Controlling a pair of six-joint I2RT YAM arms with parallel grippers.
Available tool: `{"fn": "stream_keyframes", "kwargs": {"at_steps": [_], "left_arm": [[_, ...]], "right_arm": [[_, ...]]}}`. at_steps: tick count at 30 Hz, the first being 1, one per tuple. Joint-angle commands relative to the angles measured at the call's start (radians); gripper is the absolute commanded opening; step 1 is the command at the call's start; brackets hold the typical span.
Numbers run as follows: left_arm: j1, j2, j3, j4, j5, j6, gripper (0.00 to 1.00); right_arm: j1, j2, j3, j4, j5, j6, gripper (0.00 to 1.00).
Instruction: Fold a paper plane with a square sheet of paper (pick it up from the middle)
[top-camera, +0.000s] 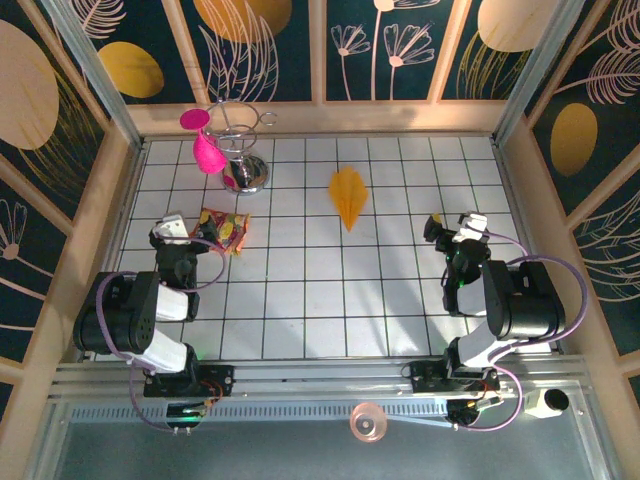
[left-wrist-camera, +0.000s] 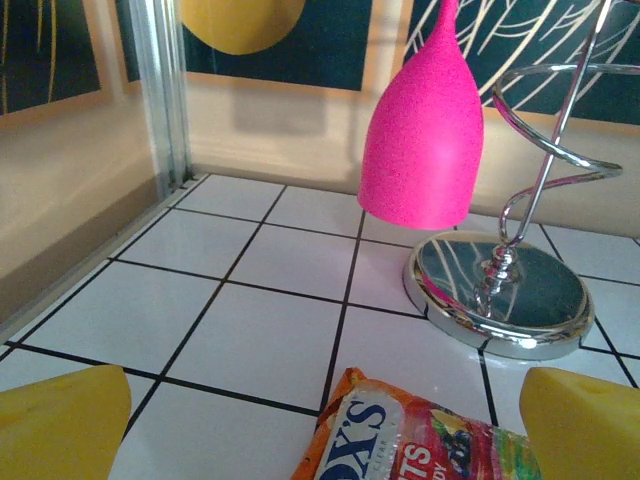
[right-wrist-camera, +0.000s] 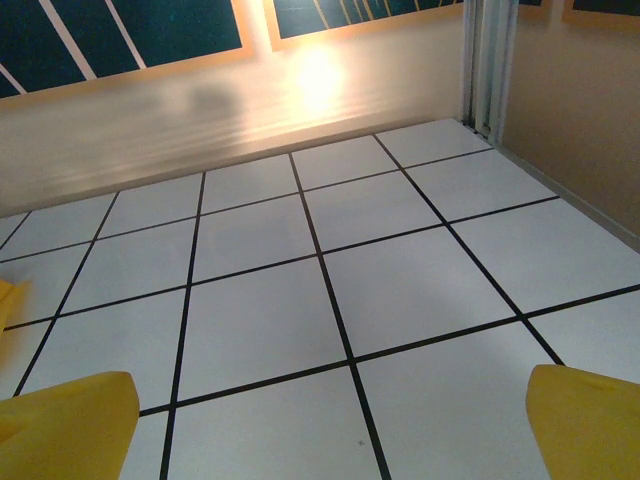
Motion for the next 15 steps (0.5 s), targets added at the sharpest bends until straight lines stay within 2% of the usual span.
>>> {"fn": "stream_keyframes", "kwargs": {"at_steps": [1,6,15], "left_arm": [[0.008,0.005,-0.017,0.079,0.058,0.026,0.99],[0.008,0.009,0.051,-0.048,0.060,0.029,0.99],[0.009,0.011,0.051,-0.044,0.057,0.029,0.99]], "right_arm": [[-0.001,0.007,0.017,0.045,-0.005,-0.018,0.99],[-0.001,0.007,0.016,0.046,-0.004,-0.019,0.99],[-0.001,0.005,0.017,0.046,-0.005,-0.018,0.99]]}}
